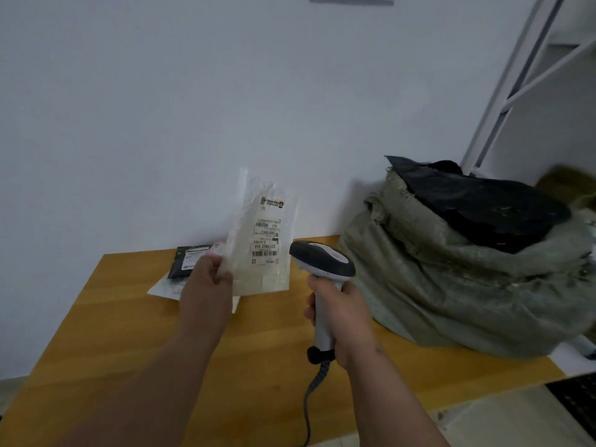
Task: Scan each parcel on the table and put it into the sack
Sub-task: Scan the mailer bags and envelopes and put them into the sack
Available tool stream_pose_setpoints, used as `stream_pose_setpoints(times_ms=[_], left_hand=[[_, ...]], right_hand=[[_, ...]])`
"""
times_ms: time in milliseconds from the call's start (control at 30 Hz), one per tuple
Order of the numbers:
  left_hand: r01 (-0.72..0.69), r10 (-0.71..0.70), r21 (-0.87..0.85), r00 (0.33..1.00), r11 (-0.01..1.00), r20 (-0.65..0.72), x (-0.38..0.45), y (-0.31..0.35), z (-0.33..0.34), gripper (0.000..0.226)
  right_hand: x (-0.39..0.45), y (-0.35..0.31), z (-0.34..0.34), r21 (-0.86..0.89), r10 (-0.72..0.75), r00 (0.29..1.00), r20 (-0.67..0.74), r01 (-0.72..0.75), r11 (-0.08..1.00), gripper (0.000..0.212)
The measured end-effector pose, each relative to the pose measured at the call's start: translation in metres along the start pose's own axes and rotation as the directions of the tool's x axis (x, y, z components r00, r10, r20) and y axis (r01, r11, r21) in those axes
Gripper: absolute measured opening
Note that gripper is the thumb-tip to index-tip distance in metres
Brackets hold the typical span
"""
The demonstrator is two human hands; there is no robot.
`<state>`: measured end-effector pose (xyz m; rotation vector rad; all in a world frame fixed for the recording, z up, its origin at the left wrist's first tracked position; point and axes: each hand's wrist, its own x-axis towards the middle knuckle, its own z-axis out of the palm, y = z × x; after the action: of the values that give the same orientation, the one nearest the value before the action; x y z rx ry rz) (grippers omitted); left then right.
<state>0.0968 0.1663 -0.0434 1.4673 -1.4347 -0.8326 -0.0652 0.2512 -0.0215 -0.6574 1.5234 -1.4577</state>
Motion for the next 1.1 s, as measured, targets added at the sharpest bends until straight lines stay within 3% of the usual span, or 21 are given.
stream_pose_setpoints(times_ms=[167,300,433,533,667,733,833,900,1000,1100], left_hand=[[-0.174,0.171,-0.012,0.980,0.985,-0.105,0.000,0.067,0.046,0.018],[-0.318,0.313,-0.017,0.940,0.948,-0.134,-0.005,0.126,0.102,0.032],[-0.538,0.542,0.069,0.839,0.840,-0.052,-0.016,0.180,0.161,0.039],[-0.646,0.639,0.060,0.762,0.761,0.103,-0.023,0.207,0.203,0.038],[-0.694,0.605,0.200,0.708,0.691,0.365,-0.033,0.228,0.255,0.042],[-0.665,0.474,0.278,0.711,0.693,0.520,-0.038,0.234,0.276,0.049],[-0.683,0.265,0.417,0.661,0.600,0.702,-0.040,0.234,0.297,0.054],[-0.660,0.245,0.418,0.674,0.625,0.697,-0.038,0.231,0.304,0.051],[-0.620,0.330,0.265,0.676,0.739,0.659,-0.037,0.227,0.302,0.045],[-0.575,0.380,0.243,0.747,0.781,0.545,-0.036,0.228,0.296,0.044]], right_hand=[[0.010,-0.032,-0.060,-0.005,-0.057,0.996,-0.075,0.057,0.998,0.023],[0.015,-0.066,-0.122,0.032,-0.114,0.979,-0.171,0.121,0.992,0.021],[0.021,-0.098,-0.182,0.135,-0.177,0.951,-0.254,0.216,0.967,0.010],[0.026,-0.115,-0.220,0.168,-0.209,0.932,-0.298,0.267,0.949,0.015],[0.032,-0.124,-0.261,0.204,-0.230,0.912,-0.341,0.310,0.929,0.014],[0.035,-0.121,-0.274,0.213,-0.227,0.910,-0.347,0.312,0.926,0.016],[0.038,-0.114,-0.288,0.212,-0.210,0.918,-0.336,0.290,0.933,0.015],[0.040,-0.109,-0.292,0.214,-0.186,0.928,-0.322,0.262,0.941,0.012],[0.043,-0.104,-0.293,0.190,-0.178,0.937,-0.301,0.242,0.951,0.010],[0.042,-0.102,-0.291,0.171,-0.174,0.949,-0.264,0.223,0.960,0.009]])
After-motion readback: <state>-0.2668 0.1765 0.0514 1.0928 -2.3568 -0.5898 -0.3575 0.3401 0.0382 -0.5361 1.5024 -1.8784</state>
